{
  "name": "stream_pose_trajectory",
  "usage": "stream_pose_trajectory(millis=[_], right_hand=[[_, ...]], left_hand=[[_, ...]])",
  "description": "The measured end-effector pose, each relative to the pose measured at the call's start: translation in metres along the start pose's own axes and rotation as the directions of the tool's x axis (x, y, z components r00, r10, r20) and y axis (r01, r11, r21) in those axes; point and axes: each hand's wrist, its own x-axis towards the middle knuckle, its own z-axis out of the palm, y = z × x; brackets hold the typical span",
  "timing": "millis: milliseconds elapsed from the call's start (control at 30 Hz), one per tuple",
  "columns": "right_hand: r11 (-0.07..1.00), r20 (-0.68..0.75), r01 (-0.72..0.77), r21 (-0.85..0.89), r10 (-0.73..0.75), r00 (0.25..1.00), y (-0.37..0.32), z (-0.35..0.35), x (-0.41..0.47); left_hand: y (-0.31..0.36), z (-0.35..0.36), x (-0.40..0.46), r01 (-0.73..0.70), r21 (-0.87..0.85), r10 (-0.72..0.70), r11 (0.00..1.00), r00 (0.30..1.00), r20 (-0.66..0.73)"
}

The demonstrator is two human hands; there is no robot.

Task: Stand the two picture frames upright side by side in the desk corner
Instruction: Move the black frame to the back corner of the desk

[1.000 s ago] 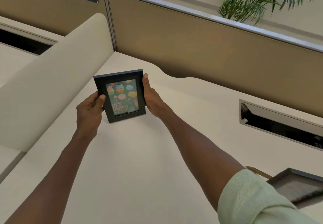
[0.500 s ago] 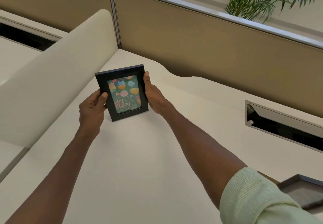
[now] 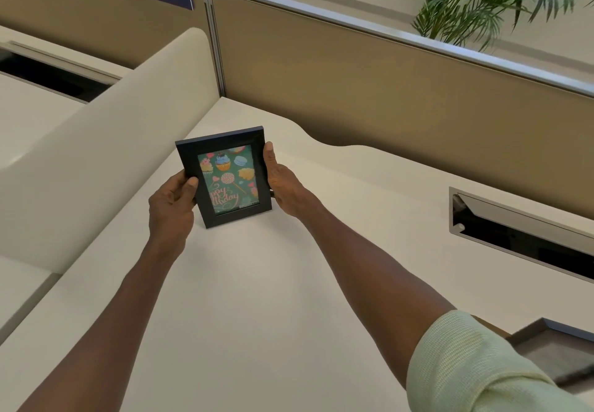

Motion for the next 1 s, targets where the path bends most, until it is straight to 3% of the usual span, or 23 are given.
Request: stream_pose_trajectory(millis=[433,567,833,1000], right_hand=[[0.999,0.053,-0.046,-0.003,0.046,0.998,-0.002,-0.01,-0.014],[0.999,-0.058,-0.051,-0.019,0.05,0.997,-0.001,-0.023,-0.025],[1.0,-0.329,0.016,-0.013,-0.02,0.944,0.022,-0.043,-0.096],[0.983,-0.419,0.136,-0.121,-0.175,0.891,0.051,-0.069,-0.173]], left_hand=[[0.002,-0.001,-0.009,-0.004,0.137,0.012,0.991,0.998,-0.061],[0.009,0.004,-0.021,0.057,0.152,-0.04,0.987,0.992,-0.116],[0.023,0.043,-0.092,0.066,0.245,0.023,0.967,0.94,-0.341],[0.028,0.084,-0.145,0.059,0.233,0.018,0.971,0.949,-0.314]])
